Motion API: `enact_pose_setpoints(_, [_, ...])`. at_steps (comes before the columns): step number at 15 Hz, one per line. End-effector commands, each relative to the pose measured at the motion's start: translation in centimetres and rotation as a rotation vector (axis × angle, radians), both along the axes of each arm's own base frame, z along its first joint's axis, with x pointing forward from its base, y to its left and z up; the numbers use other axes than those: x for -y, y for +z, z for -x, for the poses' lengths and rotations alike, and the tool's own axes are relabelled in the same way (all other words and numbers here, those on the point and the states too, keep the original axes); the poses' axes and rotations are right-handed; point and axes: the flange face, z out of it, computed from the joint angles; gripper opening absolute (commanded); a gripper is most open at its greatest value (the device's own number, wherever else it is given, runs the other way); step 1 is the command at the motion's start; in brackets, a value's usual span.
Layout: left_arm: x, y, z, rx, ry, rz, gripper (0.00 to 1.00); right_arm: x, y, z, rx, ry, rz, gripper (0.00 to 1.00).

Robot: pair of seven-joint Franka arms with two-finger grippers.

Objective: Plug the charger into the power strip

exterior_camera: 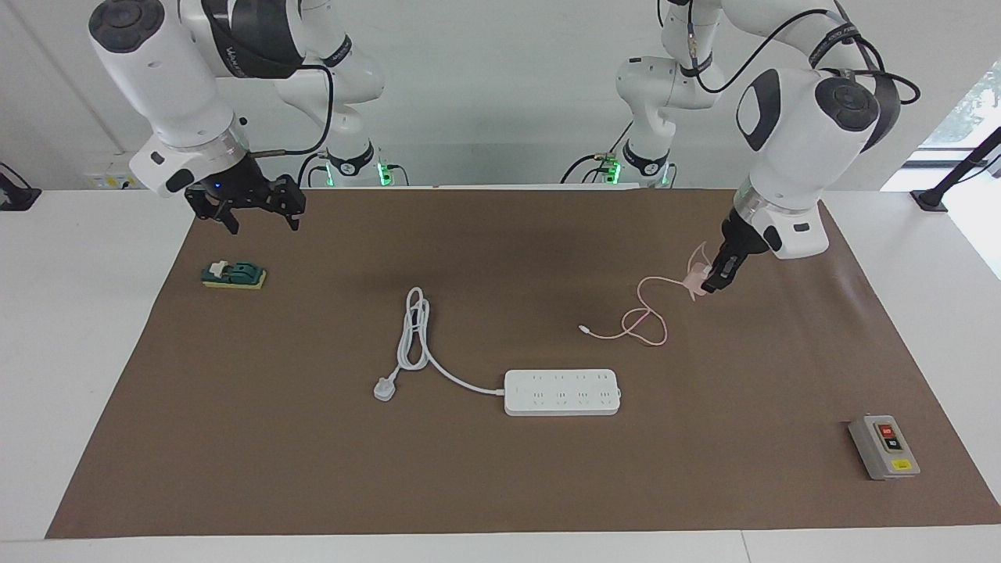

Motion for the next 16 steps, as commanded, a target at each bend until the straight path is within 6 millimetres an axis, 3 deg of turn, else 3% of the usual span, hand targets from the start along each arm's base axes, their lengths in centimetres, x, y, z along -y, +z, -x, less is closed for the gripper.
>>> enact_pose_setpoints(1, [3.7, -1.7, -3.6, 0.001, 0.171, -0.006, 0.0, 1.5, 0.0, 0.2, 0.014, -0.019, 0.0, 1.0])
enact_pose_setpoints(3, [5.4, -2.8, -5.4, 0.012, 0.249, -0.015, 0.0, 3.3, -0.2, 0.1, 0.011, -0.05, -0.003, 1.0])
enact_pose_setpoints(8, [10.7, -7.8, -8.3, 0.015, 0.38, -0.051, 0.0, 4.6, -0.7, -0.1, 0.005, -0.071, 0.002, 1.0])
enact_pose_setpoints(10, [11.7, -8.0, -8.1, 0.027, 0.393, -0.045, 0.0, 4.4, -0.8, -0.1, 0.001, -0.063, 0.006, 1.0])
enact_pose_setpoints(16, [13.5, -12.0, -7.1, 0.035, 0.41, -0.058, 0.0, 3.8, -0.6, 0.1, -0.003, -0.058, 0.003, 1.0])
